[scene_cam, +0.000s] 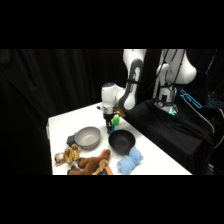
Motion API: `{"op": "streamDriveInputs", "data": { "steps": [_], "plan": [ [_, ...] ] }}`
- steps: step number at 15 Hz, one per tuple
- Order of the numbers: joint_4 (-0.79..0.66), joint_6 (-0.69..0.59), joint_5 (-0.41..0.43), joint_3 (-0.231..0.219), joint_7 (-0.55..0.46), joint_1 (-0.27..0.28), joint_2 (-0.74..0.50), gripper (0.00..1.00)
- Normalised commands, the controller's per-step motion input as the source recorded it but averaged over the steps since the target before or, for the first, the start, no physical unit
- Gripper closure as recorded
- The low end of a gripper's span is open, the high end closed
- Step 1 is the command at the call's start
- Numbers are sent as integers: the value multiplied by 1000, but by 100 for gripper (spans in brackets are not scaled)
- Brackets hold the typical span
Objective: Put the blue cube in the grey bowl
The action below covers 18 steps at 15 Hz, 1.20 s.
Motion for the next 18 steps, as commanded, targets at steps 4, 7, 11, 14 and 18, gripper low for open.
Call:
{"op": "streamDriveInputs", "data": {
  "steps": [4, 7, 11, 14, 18],
  "plan": [
    [-258, -293, -136, -135, -7, 74, -590, 66],
    [-151, -469, -193, -121, 38, 97, -640, 66],
    [39, -475, -182, -38, 76, 79, -451, 66],
    [217, -345, -111, 40, 84, 68, -172, 66],
    [365, -169, -86, 54, 74, 59, 108, 66]
  ]
}}
